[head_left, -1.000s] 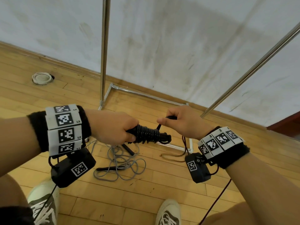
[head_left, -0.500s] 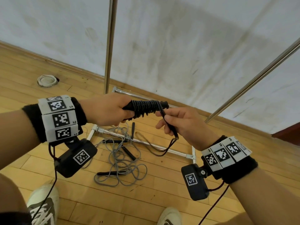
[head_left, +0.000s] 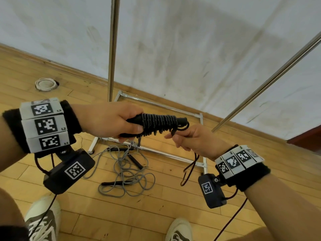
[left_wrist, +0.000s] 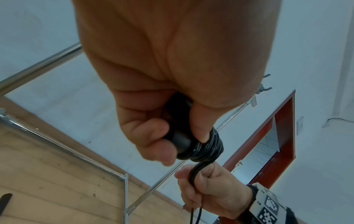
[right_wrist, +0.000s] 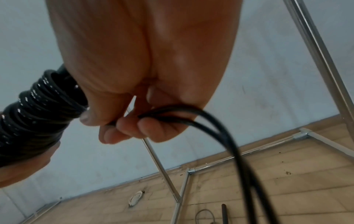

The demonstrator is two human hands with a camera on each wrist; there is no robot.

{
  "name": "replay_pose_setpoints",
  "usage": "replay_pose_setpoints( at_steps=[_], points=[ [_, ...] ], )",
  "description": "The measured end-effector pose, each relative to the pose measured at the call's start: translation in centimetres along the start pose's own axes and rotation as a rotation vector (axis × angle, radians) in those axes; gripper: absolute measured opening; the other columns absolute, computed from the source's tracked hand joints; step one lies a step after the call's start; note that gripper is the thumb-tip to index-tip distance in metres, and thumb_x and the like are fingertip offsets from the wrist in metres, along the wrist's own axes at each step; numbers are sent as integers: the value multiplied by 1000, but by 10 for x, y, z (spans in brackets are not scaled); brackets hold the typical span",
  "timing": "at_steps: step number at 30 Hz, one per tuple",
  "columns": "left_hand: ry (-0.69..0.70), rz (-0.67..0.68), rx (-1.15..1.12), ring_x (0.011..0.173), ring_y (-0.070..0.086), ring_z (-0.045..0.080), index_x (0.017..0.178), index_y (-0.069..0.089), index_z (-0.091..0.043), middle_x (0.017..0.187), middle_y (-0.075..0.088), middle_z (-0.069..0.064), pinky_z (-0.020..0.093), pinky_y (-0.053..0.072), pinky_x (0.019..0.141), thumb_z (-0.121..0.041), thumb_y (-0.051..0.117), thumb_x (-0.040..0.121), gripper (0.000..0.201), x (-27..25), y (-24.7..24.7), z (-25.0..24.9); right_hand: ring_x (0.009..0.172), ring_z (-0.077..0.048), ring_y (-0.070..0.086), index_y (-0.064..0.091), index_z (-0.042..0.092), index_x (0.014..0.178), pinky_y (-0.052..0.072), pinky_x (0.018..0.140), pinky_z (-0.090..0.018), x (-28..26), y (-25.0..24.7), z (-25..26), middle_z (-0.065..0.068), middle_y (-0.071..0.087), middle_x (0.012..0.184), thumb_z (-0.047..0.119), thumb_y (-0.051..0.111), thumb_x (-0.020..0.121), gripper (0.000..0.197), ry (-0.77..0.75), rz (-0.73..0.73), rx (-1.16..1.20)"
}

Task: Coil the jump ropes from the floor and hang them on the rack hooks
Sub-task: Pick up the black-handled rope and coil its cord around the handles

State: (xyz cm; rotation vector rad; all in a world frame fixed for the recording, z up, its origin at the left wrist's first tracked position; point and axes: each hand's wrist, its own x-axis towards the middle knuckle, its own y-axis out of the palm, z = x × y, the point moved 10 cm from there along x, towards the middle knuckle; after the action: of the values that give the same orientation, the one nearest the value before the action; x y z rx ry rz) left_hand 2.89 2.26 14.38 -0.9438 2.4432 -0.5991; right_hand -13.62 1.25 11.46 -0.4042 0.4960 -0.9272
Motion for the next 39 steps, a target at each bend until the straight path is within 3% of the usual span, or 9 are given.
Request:
replay_pose_setpoints(
  at_steps=[2, 4, 8, 11, 14, 19, 24, 30, 39],
  points=[
    [3, 45, 5, 56, 55, 8, 94, 55, -19, 62, 62, -7, 27, 45, 57, -19, 53, 100, 6, -2, 7, -1, 62, -17, 52, 72, 25, 79, 51, 67, -40, 2, 4, -3, -11, 72, 105, 14, 63, 94, 20, -14, 37, -47],
    [-1, 92, 1, 57, 55, 9, 94, 55, -19, 64, 63, -6, 28, 46, 58, -20, 54, 99, 6, -3, 13, -1, 65, -18, 56, 73, 21, 82, 53, 70, -44, 3, 5, -8, -14, 69, 85, 12, 63, 91, 16, 10, 50, -105],
    [-6, 152, -15, 60, 56, 13, 94, 55, -17, 69, 63, -3, 31, 46, 60, -18, 53, 100, 6, -5, 20, -1, 54, -12, 57, 74, 15, 75, 46, 57, -21, 6, 2, -18, -5, 67, 64, 21, 64, 89, 18, 60, 31, -223],
    [-18, 197, -2, 62, 58, 11, 92, 54, -20, 70, 63, -3, 28, 48, 59, -18, 53, 100, 8, -8, 27, 0, 59, -23, 60, 70, 9, 72, 54, 60, -39, 11, 2, -23, -7, 65, 64, 9, 63, 89, 18, 73, 49, -424],
    [-43, 238, 103, 64, 59, 10, 93, 53, -21, 82, 66, 11, 24, 49, 61, -22, 53, 99, 7, -8, 38, 4, 59, -13, 52, 58, 24, 65, 48, 59, -34, 15, 0, -20, 1, 60, 64, 29, 68, 89, 26, 76, 18, -489],
    [-102, 256, 283, 62, 60, 8, 92, 51, -25, 85, 69, 9, 34, 53, 66, -31, 52, 99, 10, -2, 44, 15, 55, -4, 44, 53, 25, 73, 40, 55, -24, 18, -4, -4, 8, 54, 64, 43, 72, 84, 28, 32, -45, -457],
    [-170, 127, 455, 59, 57, 7, 91, 47, -27, 82, 62, -2, 21, 46, 51, -36, 52, 99, 12, 11, 28, 26, 57, -7, 46, 59, 17, 84, 40, 59, -27, 20, -20, 15, 10, 53, 64, 36, 68, 90, 22, 9, -185, -370],
    [-171, -24, 536, 64, 55, 10, 83, 40, -31, 80, 56, -6, 24, 41, 55, -36, 51, 98, 19, 18, 8, 29, 53, -9, 41, 62, 15, 78, 35, 56, -29, 18, -21, 29, 5, 52, 62, 24, 56, 95, 20, 25, -217, -60],
    [-107, -350, 339, 63, 59, 16, 88, 46, -24, 81, 61, 0, 27, 45, 50, -30, 53, 98, 13, 18, -29, 16, 61, -9, 54, 58, 11, 103, 45, 53, -20, 11, -16, 36, 0, 68, 75, 2, 48, 100, 14, -57, -262, 312]
  ],
)
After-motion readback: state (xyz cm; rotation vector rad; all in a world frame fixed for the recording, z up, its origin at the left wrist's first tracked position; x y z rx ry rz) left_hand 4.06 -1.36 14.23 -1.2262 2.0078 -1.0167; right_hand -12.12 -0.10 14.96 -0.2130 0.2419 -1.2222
